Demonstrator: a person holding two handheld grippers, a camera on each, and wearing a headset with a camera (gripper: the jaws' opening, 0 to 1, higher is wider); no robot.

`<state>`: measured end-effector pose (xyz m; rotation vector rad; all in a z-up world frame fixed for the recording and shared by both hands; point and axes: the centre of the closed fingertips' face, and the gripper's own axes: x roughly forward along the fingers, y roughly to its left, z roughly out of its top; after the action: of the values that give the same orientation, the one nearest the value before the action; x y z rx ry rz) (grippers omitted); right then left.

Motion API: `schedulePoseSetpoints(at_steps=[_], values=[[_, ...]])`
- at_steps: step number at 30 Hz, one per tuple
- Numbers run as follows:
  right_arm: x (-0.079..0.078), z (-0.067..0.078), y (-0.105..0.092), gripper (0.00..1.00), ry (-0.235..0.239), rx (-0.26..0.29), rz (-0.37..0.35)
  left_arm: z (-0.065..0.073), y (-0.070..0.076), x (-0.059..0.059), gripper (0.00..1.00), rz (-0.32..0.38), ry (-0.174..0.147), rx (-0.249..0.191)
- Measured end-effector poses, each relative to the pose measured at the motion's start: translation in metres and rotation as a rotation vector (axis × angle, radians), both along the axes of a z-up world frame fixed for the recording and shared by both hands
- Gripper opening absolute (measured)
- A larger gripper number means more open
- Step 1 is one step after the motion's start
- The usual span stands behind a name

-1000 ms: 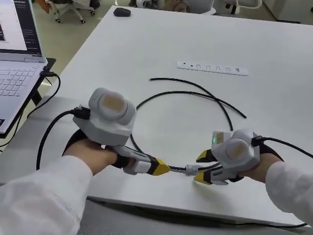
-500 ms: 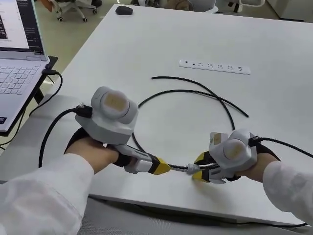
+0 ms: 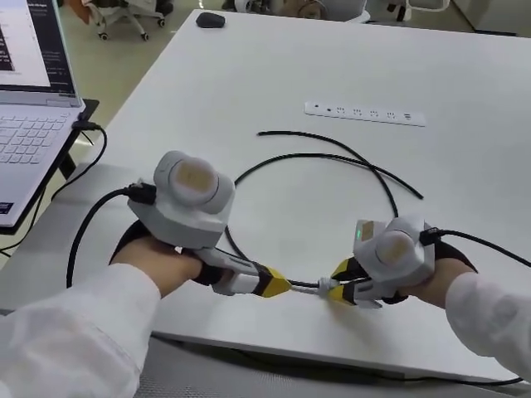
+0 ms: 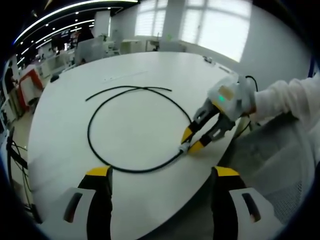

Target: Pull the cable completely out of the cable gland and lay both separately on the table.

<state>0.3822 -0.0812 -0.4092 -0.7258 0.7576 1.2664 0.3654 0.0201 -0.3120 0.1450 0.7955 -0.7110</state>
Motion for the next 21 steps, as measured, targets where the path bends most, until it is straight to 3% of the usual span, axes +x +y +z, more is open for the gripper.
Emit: schedulePoseSetpoints(at_steps=[12,17,21], values=[[-0.004,0.051,0.006,0.12,-0.060,0.070,0.035,0.011,-0.005,0.005,0.72,-0.014,-0.061,-0.036],[-0.012,0.076,0.012,0.12,-0.086,0.104,0.060,0.021,-0.011,0.006,0.64,-0.025,-0.094,-0.097],[-0.019,0.090,0.016,0.12,-0.116,0.114,0.086,0.024,-0.013,0.007,0.58,-0.042,-0.124,-0.102]])
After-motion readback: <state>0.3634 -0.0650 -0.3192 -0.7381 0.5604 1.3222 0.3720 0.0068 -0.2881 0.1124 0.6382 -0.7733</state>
